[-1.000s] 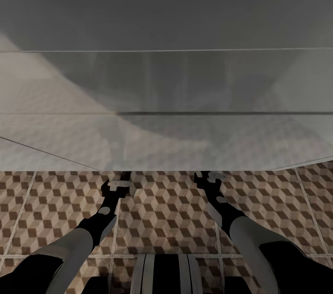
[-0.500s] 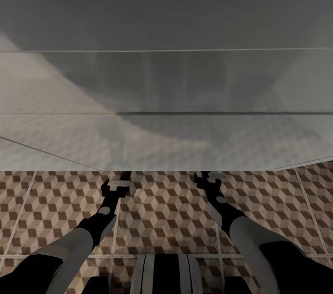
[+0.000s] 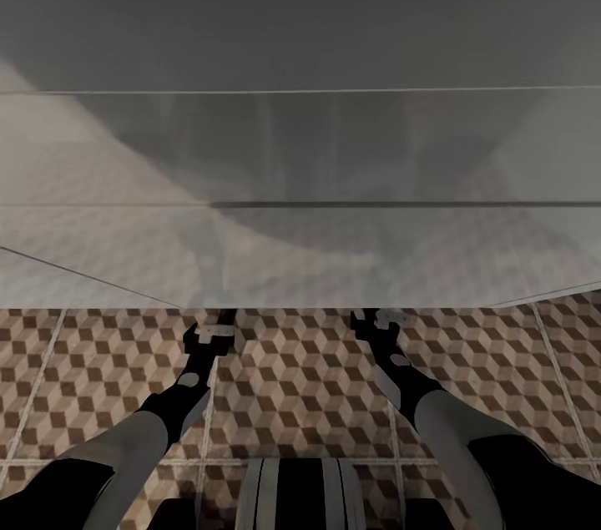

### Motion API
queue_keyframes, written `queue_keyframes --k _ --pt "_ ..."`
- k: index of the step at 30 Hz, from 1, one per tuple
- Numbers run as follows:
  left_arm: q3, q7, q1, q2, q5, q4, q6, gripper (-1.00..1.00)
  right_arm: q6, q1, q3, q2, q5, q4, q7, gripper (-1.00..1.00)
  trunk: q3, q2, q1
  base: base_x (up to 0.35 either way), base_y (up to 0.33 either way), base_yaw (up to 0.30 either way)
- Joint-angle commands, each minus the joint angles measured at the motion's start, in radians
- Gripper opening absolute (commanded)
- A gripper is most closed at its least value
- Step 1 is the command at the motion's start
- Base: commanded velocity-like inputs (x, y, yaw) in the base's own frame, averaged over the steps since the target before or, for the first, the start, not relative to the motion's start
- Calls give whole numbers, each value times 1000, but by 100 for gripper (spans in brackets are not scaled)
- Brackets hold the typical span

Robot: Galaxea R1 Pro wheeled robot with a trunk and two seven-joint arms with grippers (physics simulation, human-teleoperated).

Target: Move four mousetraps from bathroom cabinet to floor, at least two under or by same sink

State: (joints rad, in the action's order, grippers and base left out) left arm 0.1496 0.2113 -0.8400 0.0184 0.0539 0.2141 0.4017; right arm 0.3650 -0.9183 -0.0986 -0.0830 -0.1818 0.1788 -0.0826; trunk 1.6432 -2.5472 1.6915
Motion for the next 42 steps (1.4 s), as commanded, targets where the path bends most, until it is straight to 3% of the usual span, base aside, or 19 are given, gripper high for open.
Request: queue_keyframes --k 1,12,42 --pt "7 11 -1 0 5 -1 2 100 3 -1 -9 0 -9 -1 -5 100 0 0 0 -8 0 0" --pt "7 13 -1 2 4 3 1 100 3 -1 -9 0 -10 -1 -5 100 0 0 0 -170 0 0" --pt "5 17 -1 3 3 9 1 100 3 -1 -9 0 -9 -1 -5 100 0 0 0 -336 0 0"
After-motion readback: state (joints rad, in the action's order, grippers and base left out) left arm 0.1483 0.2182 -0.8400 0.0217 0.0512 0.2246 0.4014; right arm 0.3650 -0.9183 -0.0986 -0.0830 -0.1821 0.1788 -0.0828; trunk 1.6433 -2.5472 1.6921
